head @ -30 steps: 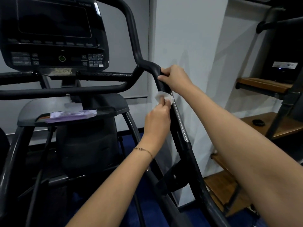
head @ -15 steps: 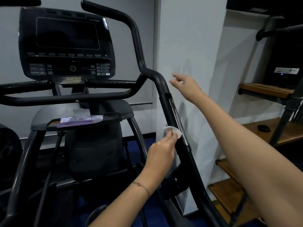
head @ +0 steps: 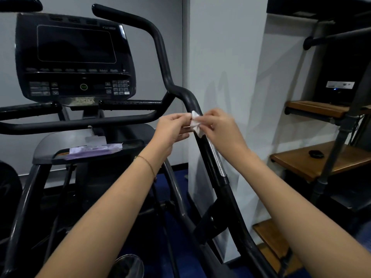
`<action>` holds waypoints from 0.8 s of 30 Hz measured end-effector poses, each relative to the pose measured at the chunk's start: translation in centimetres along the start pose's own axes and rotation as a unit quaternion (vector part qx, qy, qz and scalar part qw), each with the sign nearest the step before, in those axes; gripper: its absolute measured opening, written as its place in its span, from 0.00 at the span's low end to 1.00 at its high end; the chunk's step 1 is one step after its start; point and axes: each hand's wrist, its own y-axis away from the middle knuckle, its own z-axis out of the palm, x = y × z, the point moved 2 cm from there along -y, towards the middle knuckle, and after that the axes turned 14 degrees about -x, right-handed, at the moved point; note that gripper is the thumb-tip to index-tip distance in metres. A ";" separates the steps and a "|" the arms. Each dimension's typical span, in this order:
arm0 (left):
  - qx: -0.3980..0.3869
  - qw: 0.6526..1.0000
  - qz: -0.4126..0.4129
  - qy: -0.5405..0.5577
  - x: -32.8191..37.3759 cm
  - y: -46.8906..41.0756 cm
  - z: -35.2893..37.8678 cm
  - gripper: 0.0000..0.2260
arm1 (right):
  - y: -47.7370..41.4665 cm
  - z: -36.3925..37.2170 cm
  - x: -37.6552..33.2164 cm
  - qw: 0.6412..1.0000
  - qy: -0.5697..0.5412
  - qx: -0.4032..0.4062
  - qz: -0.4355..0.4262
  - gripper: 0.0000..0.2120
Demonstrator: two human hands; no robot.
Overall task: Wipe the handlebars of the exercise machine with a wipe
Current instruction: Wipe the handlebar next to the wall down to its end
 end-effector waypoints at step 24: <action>0.018 0.995 -0.058 -0.076 0.9 -5.0 -0.3 0.18 | -0.3 1.1 4.7 0.998 -0.009 -0.025 -0.051 0.12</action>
